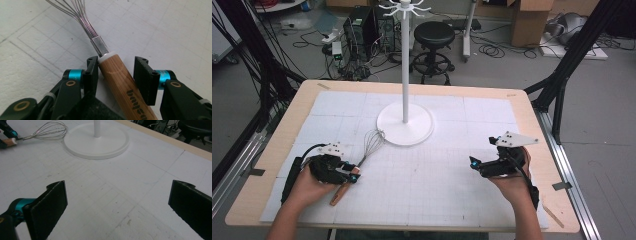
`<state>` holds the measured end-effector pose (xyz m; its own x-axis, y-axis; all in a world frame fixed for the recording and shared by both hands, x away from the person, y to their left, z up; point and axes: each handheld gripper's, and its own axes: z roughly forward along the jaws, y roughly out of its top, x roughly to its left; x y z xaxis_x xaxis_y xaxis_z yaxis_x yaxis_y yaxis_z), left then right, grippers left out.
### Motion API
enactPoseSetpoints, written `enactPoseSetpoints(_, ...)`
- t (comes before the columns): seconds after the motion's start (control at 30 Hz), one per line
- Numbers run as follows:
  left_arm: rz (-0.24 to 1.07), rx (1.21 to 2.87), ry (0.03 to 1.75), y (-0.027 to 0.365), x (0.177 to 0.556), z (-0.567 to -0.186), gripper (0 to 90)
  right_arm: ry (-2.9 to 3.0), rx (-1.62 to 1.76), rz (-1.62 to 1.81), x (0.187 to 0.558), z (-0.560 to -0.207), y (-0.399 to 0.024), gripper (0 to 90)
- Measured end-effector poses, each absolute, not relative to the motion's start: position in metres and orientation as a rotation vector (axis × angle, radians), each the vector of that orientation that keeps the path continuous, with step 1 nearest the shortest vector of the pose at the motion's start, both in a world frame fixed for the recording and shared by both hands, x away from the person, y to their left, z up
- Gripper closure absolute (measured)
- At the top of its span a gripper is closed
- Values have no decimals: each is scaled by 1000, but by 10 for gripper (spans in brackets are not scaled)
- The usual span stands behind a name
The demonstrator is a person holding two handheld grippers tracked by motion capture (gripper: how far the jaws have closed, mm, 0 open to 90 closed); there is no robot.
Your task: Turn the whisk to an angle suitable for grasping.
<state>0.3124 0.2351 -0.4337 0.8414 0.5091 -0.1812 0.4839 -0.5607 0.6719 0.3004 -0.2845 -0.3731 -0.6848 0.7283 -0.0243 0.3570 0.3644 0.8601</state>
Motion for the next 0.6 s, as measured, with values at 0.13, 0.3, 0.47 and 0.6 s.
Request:
enactPoseSetpoints(0.13,15,2257,675,234,313,-433,603,2227,944,1254,300,-373,-285,8)
enactPoseSetpoints(0.3,4,2272,655,230,315,-435,662,2228,940,1255,300,-372,-284,8)
enactPoseSetpoints(0.47,0,2266,642,230,317,-436,654,2229,944,1256,300,-372,-284,8)
enactPoseSetpoints(0.6,40,2275,639,230,315,-433,547,2233,947,1253,301,-373,-283,8)
